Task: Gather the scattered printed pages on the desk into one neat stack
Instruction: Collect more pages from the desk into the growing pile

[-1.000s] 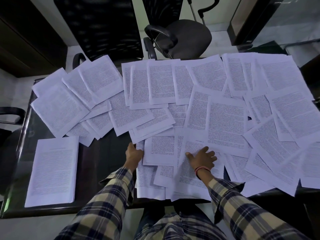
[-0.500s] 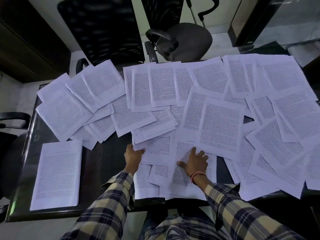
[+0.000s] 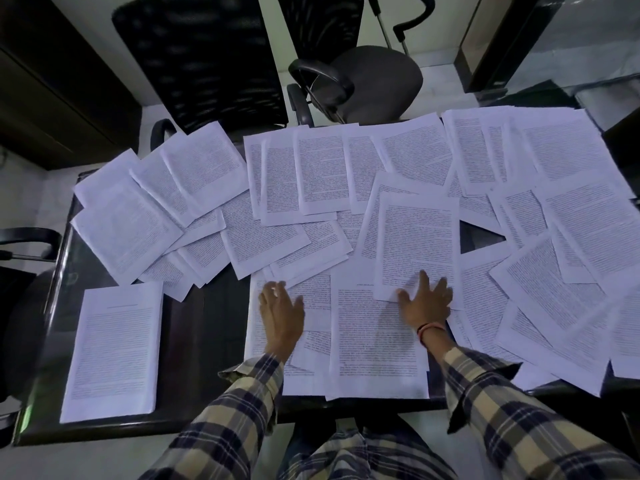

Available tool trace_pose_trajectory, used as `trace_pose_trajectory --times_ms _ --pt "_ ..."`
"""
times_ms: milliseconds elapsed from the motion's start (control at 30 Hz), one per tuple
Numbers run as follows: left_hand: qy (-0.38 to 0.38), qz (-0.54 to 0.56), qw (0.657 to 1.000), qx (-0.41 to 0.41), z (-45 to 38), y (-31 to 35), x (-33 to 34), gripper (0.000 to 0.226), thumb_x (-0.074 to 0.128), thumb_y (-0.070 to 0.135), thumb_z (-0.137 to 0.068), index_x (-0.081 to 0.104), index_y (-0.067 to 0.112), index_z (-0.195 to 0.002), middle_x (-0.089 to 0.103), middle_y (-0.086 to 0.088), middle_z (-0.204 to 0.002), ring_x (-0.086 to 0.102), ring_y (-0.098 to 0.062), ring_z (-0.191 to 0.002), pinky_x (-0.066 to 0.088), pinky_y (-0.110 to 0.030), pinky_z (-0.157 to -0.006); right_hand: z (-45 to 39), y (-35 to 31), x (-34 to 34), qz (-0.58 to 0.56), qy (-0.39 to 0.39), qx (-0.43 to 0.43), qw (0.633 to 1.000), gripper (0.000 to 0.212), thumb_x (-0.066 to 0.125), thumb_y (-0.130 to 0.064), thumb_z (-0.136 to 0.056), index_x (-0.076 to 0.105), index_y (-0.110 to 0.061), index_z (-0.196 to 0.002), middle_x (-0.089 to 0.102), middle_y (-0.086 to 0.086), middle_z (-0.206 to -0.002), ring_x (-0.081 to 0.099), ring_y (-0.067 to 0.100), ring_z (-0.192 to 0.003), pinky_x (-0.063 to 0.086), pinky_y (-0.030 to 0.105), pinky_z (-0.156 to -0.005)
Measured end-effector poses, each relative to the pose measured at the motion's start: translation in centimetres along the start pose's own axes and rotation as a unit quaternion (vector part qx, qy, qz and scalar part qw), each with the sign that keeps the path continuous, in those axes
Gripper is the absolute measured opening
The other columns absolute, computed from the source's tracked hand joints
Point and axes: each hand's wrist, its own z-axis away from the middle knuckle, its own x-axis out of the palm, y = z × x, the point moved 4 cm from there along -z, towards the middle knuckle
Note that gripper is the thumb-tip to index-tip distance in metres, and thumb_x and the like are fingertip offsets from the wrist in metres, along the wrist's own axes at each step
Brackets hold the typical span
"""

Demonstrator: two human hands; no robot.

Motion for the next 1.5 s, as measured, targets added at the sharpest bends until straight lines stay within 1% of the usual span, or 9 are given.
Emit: trace_pose_trajectory --times_ms 200,367,667,800,867,933,1200,1300,1500 --pt "-0.063 0.069 0.983 -0.156 0.5 0.6 2.3 0.084 0.077 0.044 -0.089 0.031 0.007 -0.149 0.021 -0.020 -0.158 0.022 -0.042 -0.145 0.027 -0.060 -0.116 0.2 -0.1 0.7 0.062 -0.080 -0.051 0.994 0.081 0.053 -0.069 -0.091 0.018 -0.041 -0.159 -0.007 0.017 -0.169 -0.002 0.043 -0.155 0.012 0.069 -0.117" --pt "-0.054 0.134 0.966 -0.215 -0.5 0.6 2.0 0.108 0.084 0.043 -0.082 0.015 0.011 -0.158 0.020 -0.021 -0.159 0.026 -0.043 -0.146 0.023 -0.061 -0.117 0.9 -0.8 0.3 0.097 -0.075 -0.087 0.989 0.068 0.051 -0.069 -0.092 0.039 -0.037 -0.150 0.030 0.012 -0.157 0.029 0.038 -0.143 0.029 0.062 -0.112" --pt "-0.124 0.204 0.940 -0.244 -1.9 -1.7 4.2 0.078 0.082 0.073 -0.048 0.069 0.022 -0.106 0.072 -0.002 -0.109 0.066 -0.029 -0.103 0.053 -0.053 -0.098 -2.2 -0.4 -1.9 0.050 -0.047 -0.021 0.997 0.088 0.067 -0.064 -0.084 0.032 -0.020 -0.152 0.023 0.022 -0.154 0.030 0.044 -0.137 0.037 0.058 -0.107" --pt "-0.112 0.301 0.925 -0.204 -0.1 1.6 2.1 0.032 0.087 0.021 -0.080 0.067 0.012 -0.104 0.074 -0.007 -0.106 0.069 -0.023 -0.090 0.058 -0.036 -0.078 -2.8 -0.6 -2.0 0.011 -0.036 -0.026 0.999 0.085 0.072 -0.062 -0.081 0.040 -0.017 -0.145 0.033 0.021 -0.146 0.036 0.043 -0.130 0.043 0.056 -0.102" --pt "-0.106 0.356 0.905 -0.207 -0.1 2.1 2.1 0.047 0.084 0.006 -0.083 0.055 0.012 -0.119 0.068 -0.003 -0.111 0.067 -0.018 -0.093 0.056 -0.031 -0.075 -3.4 -0.6 -2.4 -0.019 -0.025 -0.010 0.999 0.086 0.074 -0.059 -0.081 0.039 -0.013 -0.145 0.034 0.022 -0.144 0.037 0.043 -0.128 0.044 0.058 -0.100" --pt "-0.124 0.382 0.894 -0.199 -0.3 2.6 2.3 0.057 0.086 0.006 -0.080 0.052 0.014 -0.127 0.068 -0.001 -0.117 0.069 -0.020 -0.100 0.060 -0.038 -0.083 -4.2 -0.4 -2.9 -0.037 -0.015 0.015 0.999 0.090 0.075 -0.057 -0.081 0.034 -0.011 -0.147 0.031 0.024 -0.148 0.035 0.045 -0.131 0.044 0.060 -0.101" --pt "-0.233 0.297 0.913 -0.153 -0.4 2.7 2.7 0.036 0.090 0.013 -0.077 0.071 0.010 -0.107 0.076 -0.011 -0.114 0.073 -0.025 -0.098 0.061 -0.042 -0.087 -7.6 -0.7 -4.8 -0.109 -0.039 0.083 0.990 0.112 0.083 -0.059 -0.072 0.026 -0.004 -0.151 0.031 0.027 -0.151 0.037 0.046 -0.136 0.036 0.059 -0.109" --pt "-0.133 0.239 0.953 -0.134 -1.2 1.5 3.6 0.055 0.095 0.030 -0.064 0.059 0.021 -0.105 0.070 -0.004 -0.111 0.067 -0.024 -0.101 0.059 -0.048 -0.088 -8.6 -0.6 -4.6 -0.154 -0.050 0.088 0.983 0.106 0.088 -0.058 -0.064 0.036 -0.007 -0.142 0.047 0.025 -0.142 0.048 0.045 -0.128 0.044 0.056 -0.103" --pt "-0.024 0.224 0.968 -0.112 -0.5 3.6 1.9 0.011 0.070 0.019 -0.097 0.059 0.016 -0.096 0.066 -0.005 -0.097 0.062 -0.026 -0.088 0.051 -0.038 -0.073 -9.0 -1.5 -4.4 -0.157 -0.068 0.090 0.981 0.091 0.088 -0.053 -0.068 0.045 -0.011 -0.137 0.042 0.024 -0.144 0.042 0.044 -0.131 0.037 0.055 -0.106"
